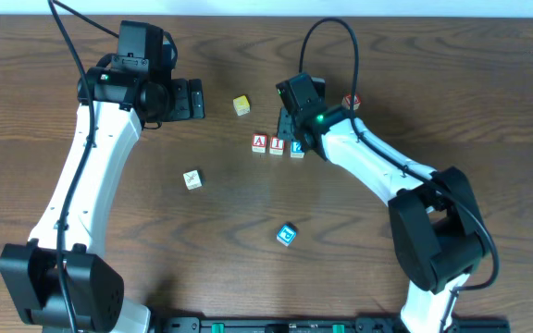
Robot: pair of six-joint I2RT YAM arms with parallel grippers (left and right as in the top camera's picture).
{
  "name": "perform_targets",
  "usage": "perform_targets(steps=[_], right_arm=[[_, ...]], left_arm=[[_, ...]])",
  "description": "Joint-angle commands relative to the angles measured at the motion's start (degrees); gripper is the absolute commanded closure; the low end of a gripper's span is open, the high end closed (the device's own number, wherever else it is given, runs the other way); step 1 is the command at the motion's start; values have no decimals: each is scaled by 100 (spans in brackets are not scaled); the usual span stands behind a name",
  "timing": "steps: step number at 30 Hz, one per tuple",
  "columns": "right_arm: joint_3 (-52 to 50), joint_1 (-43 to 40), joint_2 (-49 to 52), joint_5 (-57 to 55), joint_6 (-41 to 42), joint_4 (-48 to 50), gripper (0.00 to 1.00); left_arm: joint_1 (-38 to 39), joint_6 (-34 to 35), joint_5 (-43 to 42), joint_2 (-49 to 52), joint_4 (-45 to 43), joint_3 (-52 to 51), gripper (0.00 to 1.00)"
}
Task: Spell out Ai2
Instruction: 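Lower the blue 2 block right of I and open right gripper, then move both grippers down to the ends of the A-I-2 row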
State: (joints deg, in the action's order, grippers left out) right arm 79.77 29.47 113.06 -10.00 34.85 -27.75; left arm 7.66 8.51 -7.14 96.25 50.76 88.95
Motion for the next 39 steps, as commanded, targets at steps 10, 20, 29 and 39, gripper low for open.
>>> perform_targets(steps=[10, 20, 29, 39], right_arm=[[581, -446, 31, 745, -643, -1775, 99], [330, -778, 33, 1141, -841, -1764, 99], [-116, -765, 33, 1200, -835, -1250, 99], [-361, -726, 55, 1300, -835, -822, 99]], left_arm=[[103, -61, -927, 1099, -85, 35, 82], [483, 76, -1794, 2026, -874, 35, 94], [881, 385, -1700, 2461, -1207, 35, 94], [1029, 597, -1392, 2616, -1250, 35, 94]])
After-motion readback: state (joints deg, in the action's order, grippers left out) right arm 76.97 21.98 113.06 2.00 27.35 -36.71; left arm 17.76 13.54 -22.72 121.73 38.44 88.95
